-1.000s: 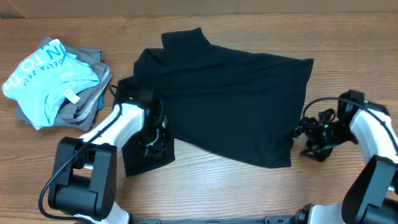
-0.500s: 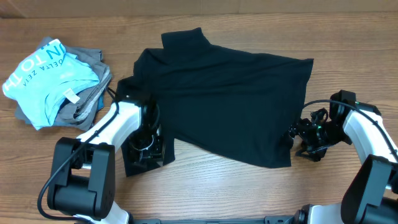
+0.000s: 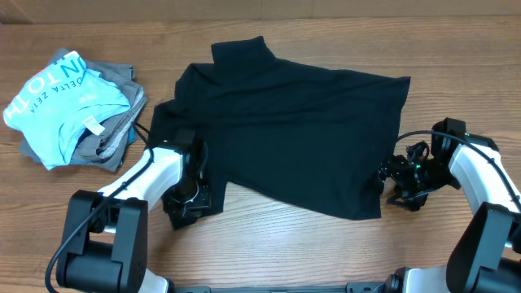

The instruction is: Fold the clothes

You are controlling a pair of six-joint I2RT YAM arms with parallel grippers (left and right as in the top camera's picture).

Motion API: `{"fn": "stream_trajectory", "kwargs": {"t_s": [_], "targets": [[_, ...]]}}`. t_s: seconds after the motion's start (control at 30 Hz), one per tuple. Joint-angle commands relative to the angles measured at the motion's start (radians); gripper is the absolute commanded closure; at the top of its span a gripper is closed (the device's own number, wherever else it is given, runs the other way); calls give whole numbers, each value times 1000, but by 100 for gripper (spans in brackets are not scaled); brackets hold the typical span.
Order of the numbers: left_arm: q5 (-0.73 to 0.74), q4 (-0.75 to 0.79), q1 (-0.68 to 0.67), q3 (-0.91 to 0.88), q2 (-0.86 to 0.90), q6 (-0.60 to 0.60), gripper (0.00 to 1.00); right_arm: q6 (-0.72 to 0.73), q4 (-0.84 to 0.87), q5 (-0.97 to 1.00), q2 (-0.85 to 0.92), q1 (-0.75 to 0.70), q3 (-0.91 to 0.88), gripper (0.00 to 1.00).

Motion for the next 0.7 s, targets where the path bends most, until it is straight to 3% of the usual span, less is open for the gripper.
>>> {"fn": "stream_trajectory", "kwargs": {"t_s": [0.0, 0.17, 0.5, 0.67], "targets": [[-24, 35, 1, -37, 60, 3, 96, -14, 5, -5, -6, 3, -2, 25], [-29, -96, 14, 51, 58, 3, 96, -14, 6, -4, -6, 3, -2, 25], [-115, -309, 66, 428, -6, 23, 96, 16, -29, 44, -6, 3, -18, 26], [-144, -341, 69, 524, -14, 42, 96, 66, -13, 43, -6, 4, -93, 40]]}}
